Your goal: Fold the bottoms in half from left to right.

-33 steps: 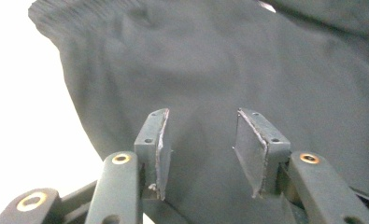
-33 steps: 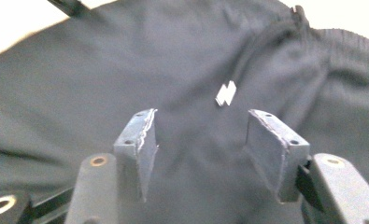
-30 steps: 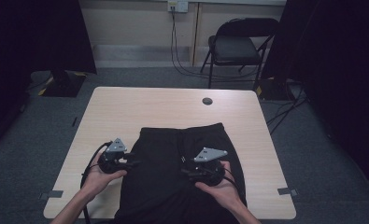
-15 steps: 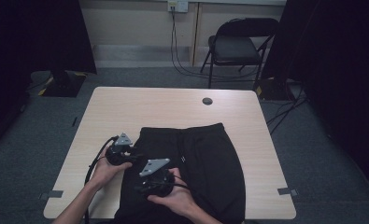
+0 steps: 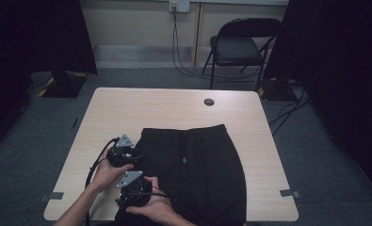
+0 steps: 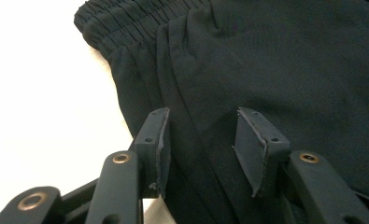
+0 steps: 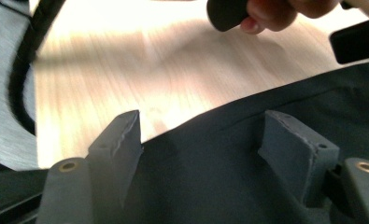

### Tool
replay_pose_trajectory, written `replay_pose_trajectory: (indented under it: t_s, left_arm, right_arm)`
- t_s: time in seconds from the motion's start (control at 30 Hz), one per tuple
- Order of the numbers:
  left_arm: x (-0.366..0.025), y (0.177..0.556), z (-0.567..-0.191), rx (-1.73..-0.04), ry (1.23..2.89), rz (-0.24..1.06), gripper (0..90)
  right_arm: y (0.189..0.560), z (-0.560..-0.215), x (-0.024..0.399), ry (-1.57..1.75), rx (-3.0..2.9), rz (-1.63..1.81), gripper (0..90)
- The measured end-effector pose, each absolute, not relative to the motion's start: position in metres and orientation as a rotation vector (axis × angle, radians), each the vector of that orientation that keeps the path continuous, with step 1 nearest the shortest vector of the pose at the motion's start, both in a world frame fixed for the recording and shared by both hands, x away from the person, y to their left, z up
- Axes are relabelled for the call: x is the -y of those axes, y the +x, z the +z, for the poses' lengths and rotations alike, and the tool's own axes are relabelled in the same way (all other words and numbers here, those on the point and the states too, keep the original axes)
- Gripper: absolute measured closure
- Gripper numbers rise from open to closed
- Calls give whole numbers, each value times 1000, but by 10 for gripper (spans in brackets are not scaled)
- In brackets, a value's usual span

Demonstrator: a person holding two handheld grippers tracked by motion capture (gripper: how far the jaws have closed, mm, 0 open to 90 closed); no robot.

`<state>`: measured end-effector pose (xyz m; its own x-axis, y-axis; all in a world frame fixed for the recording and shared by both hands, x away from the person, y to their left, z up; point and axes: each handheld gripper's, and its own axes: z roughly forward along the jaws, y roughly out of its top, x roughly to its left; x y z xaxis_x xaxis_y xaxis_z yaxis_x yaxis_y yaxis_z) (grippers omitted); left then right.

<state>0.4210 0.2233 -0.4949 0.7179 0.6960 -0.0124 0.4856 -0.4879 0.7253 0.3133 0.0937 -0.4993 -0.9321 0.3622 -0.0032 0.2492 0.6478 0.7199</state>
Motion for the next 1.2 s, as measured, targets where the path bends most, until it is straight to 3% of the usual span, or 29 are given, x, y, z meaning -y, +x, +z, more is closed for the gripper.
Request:
replay_pose_trajectory:
  t_s: [0.07,0.13,0.23,0.33,0.57,0.8,0.97,1.03,1.17,1.2]
  left_arm:
    - [-223,421,-495,-895,2183,364,552]
    - [-224,422,-494,-896,2189,363,546]
    - [-225,423,-492,-910,2204,379,511]
    - [-228,422,-487,-921,2160,382,493]
    - [-226,414,-478,-906,2104,391,463]
    - [-201,412,-485,-852,2184,396,459]
    - [-199,414,-491,-858,2223,400,459]
    - [-201,415,-493,-871,2213,383,459]
    - [-204,416,-491,-892,2201,380,458]
    - [-206,416,-490,-895,2196,370,459]
  right_arm:
    - [313,-500,-93,513,-2704,1168,324]
    - [313,-497,-91,511,-2699,1168,589]
    - [317,-495,-86,519,-2700,1155,808]
    - [318,-489,-78,548,-2703,1218,872]
    - [322,-461,-24,606,-2615,1209,885]
    - [328,-487,16,705,-2620,1092,873]
    - [329,-491,12,716,-2606,1118,556]
    - [331,-488,6,722,-2591,1152,494]
    - [338,-493,-1,778,-2583,1145,572]
    - [338,-493,0,795,-2574,1163,688]
